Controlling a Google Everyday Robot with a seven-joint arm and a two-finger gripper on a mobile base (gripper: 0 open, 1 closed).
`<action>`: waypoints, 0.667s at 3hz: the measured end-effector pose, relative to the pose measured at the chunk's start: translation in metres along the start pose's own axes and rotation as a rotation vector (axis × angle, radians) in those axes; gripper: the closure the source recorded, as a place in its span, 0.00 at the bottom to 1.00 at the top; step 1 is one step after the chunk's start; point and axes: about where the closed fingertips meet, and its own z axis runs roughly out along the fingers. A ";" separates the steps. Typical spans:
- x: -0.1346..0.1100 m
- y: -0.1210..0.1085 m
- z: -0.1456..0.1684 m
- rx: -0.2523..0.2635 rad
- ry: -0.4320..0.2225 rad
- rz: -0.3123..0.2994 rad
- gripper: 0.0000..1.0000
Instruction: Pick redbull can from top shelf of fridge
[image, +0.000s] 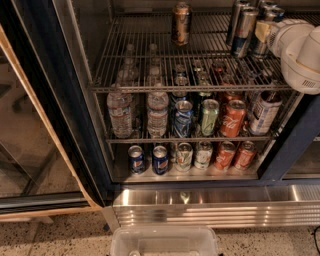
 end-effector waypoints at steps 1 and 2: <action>0.000 0.000 0.000 0.001 0.000 0.000 0.47; 0.002 -0.004 0.001 0.009 0.003 0.002 0.47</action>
Offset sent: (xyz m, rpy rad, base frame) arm -0.0004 -0.0165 -0.0060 0.0054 0.0093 -0.0367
